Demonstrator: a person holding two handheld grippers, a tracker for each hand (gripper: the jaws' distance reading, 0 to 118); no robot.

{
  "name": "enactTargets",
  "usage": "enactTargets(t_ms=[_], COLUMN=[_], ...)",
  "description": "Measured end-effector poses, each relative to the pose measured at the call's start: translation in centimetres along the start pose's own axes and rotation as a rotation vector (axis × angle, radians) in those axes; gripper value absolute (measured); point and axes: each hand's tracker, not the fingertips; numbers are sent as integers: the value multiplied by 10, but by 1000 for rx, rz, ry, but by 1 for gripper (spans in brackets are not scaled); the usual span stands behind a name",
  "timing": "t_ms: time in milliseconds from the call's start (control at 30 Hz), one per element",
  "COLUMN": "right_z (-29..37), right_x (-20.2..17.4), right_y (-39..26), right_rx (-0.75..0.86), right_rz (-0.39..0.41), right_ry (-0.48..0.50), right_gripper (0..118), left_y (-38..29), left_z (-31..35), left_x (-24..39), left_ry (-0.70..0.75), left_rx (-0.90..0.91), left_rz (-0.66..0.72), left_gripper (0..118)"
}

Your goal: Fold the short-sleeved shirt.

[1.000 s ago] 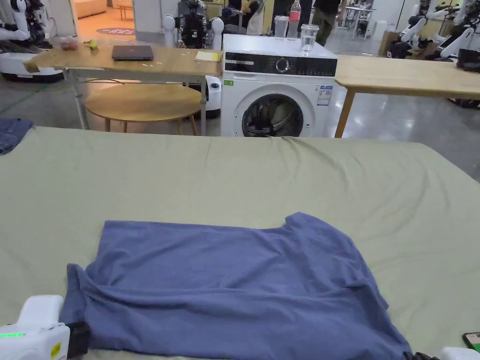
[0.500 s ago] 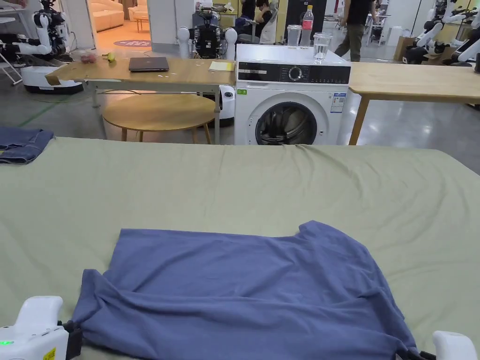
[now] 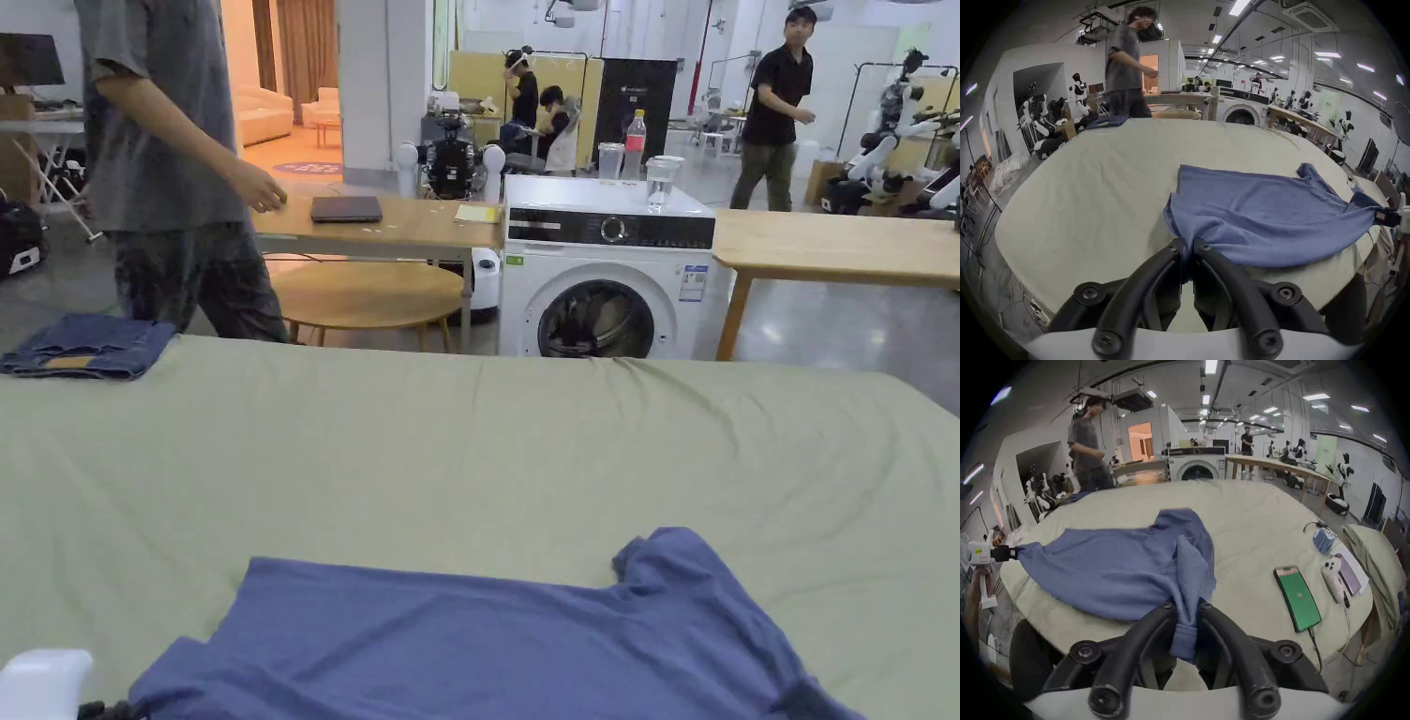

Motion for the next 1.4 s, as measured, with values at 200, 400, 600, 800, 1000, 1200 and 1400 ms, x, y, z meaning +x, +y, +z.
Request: enactTargets(t_ms=[200,400,600,800,1000,1200,1400], right_z=[-35,8,37,35,25,4,-33], right_x=[-3,-35,-111,-146,-138,-130,-124], right_y=[-56,-16,41,56,49,52,60], right_rx=[-85,114,387,467,449,406,350], right_rz=[-68,-13,38,30,45,41,53], right_ry=[-49,-33,51,-1,-8,-6,-7], right_gripper=[12,105,105,4,0,0,0], left_y=[-67,-32,25,39,26,25,38], left_z=[-25,19,47,36,6,-36,-92], left_x=[-22,3,77,111,103,85,59], left_ry=[-47,60,22,-20,-18,-5,44], left_rx=[-62,141,377,376,323,244,142], left_rz=[136,21,-101,-153,-131,-103,-114], left_gripper=[2,113,113,5,0,0,0])
